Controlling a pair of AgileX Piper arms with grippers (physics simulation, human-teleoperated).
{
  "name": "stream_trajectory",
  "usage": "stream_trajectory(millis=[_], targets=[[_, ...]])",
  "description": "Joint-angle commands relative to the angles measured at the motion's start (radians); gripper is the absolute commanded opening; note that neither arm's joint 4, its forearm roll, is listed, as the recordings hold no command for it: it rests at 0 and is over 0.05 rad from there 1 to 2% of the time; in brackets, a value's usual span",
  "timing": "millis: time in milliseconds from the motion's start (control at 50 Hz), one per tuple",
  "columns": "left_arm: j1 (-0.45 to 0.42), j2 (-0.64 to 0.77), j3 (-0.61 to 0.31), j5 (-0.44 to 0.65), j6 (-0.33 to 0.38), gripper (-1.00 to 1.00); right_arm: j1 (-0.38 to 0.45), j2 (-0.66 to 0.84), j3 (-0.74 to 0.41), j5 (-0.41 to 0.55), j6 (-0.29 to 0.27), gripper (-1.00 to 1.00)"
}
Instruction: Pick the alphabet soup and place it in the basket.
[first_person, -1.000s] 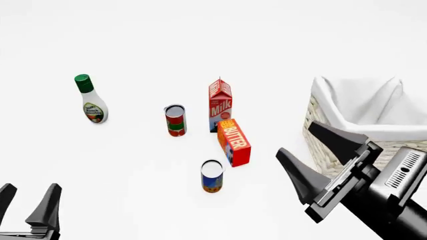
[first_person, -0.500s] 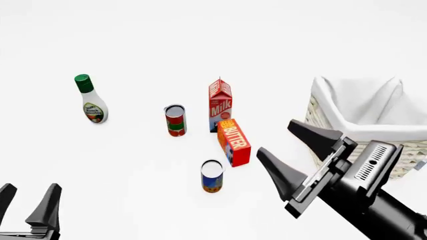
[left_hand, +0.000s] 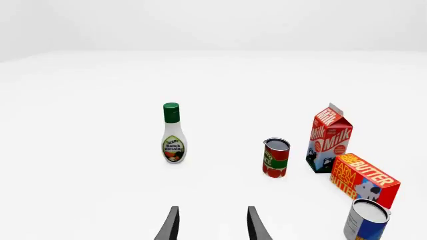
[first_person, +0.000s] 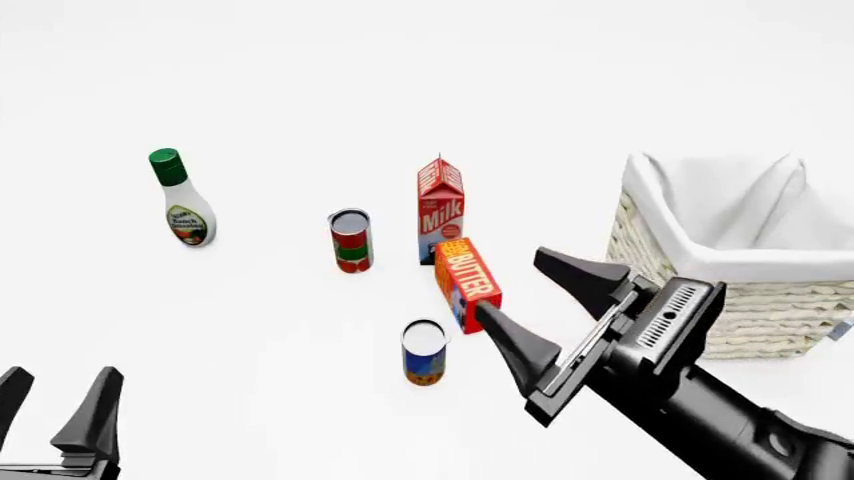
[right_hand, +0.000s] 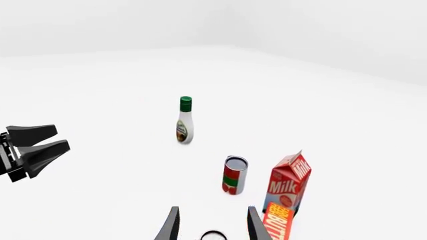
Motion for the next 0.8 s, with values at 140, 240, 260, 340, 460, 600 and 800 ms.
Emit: stream_trajectory(millis=[140, 240, 260, 340, 460, 600, 800], targets=[[0.0, 0.0, 0.0, 0.0, 0.0, 1.0, 0.001, 0.105, -0.006, -0.062, 0.01, 1.0], [0.0, 0.0, 0.0, 0.0, 0.0, 1.0, 0.001, 0.138, -0.005, -0.083, 0.015, 1.0], [0.0, 0.0, 0.0, 0.0, 0.0, 1.0, 0.002, 0.145, -0.005, -0.087, 0.016, 1.0], [0.0, 0.0, 0.0, 0.0, 0.0, 1.0, 0.003, 0.172, -0.006, -0.103, 0.019, 1.0], [0.0, 0.0, 0.0, 0.0, 0.0, 1.0, 0.006, 0.207, -0.008, -0.126, 0.023, 1.0], [0.0, 0.0, 0.0, 0.0, 0.0, 1.0, 0.003, 0.256, -0.009, -0.161, 0.032, 1.0], [0.0, 0.0, 0.0, 0.0, 0.0, 1.0, 0.006, 0.322, -0.015, -0.201, 0.042, 1.0]])
